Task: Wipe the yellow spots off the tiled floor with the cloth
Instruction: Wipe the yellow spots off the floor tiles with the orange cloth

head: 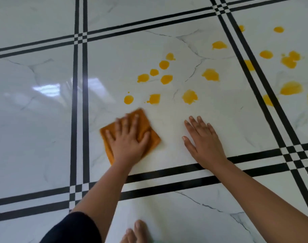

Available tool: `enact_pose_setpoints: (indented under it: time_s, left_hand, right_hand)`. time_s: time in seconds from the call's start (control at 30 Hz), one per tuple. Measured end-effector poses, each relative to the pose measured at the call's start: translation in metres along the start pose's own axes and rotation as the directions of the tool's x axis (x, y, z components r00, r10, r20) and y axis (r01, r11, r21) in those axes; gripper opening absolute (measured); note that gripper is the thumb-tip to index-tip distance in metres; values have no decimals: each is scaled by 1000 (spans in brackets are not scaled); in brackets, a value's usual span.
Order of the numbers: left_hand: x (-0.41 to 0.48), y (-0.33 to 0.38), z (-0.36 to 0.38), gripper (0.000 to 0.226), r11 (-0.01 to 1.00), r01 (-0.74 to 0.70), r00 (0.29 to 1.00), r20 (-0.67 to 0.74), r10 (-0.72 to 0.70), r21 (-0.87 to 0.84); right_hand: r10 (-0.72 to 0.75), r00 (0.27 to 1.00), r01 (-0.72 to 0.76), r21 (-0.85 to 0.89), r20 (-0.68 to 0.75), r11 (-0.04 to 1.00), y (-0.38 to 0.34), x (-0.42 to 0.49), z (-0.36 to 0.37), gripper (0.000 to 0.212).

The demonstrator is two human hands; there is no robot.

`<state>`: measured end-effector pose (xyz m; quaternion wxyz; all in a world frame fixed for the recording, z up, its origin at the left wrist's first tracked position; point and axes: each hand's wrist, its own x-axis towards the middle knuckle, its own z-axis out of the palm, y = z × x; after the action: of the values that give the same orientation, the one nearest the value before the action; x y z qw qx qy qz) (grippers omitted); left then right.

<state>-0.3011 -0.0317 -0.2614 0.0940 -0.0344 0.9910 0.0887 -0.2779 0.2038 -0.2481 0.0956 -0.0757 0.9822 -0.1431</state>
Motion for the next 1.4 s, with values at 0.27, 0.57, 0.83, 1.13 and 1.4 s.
enact_pose_setpoints:
  time_s: [0.27, 0.57, 0.83, 1.13, 1.4]
  left_hand:
    - [-16, 9, 10, 74, 970, -240, 971, 0, 240, 28]
    - [-15, 50, 12, 76, 931, -364, 930, 70, 361, 37]
    - [-31, 96, 19, 76, 854, -520, 848, 141, 512, 29]
    - [35, 138, 14, 77, 831, -551, 830, 145, 538, 72]
    - [49, 169, 17, 78, 801, -594, 802, 138, 581, 75]
  right_hand:
    - [23, 1000, -22, -32, 18, 999, -12, 7, -1, 76]
    - [199, 980, -198, -58, -2, 978, 21, -10, -8, 82]
    - [311, 949, -312, -23, -62, 950, 53, -12, -18, 82]
    - [352, 931, -353, 6, -100, 936, 89, 3, -25, 82]
    - [321, 936, -317, 56, -142, 947, 106, 7, -18, 85]
